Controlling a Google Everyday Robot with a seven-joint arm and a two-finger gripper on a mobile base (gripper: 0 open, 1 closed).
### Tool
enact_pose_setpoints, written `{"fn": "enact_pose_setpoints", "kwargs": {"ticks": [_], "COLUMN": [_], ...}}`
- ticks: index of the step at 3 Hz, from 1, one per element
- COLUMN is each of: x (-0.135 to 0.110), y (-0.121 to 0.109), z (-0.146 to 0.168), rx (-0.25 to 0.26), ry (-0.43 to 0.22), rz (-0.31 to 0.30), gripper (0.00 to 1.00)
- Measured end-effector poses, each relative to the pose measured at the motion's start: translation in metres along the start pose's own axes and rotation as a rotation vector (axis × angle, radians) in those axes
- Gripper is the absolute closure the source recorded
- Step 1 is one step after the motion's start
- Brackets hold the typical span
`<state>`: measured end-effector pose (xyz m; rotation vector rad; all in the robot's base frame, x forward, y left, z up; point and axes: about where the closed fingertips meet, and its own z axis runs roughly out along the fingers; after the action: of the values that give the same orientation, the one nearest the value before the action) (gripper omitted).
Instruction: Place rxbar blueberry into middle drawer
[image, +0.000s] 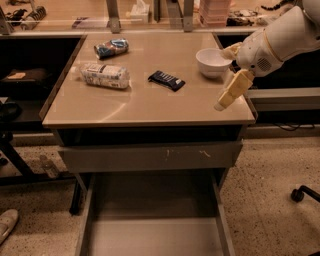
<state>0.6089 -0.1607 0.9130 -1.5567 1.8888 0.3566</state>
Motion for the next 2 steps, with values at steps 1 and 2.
{"fn": "enact_pose_setpoints", "kwargs": {"ticks": [1, 2], "x": [0.009, 0.017], "y": [-0.015, -0.036], "z": [0.021, 0.049], "rx": [-0.002, -0.013], "ry": [-0.036, -0.065], "rz": [0.031, 0.068], "gripper": [0.0, 0.0]}}
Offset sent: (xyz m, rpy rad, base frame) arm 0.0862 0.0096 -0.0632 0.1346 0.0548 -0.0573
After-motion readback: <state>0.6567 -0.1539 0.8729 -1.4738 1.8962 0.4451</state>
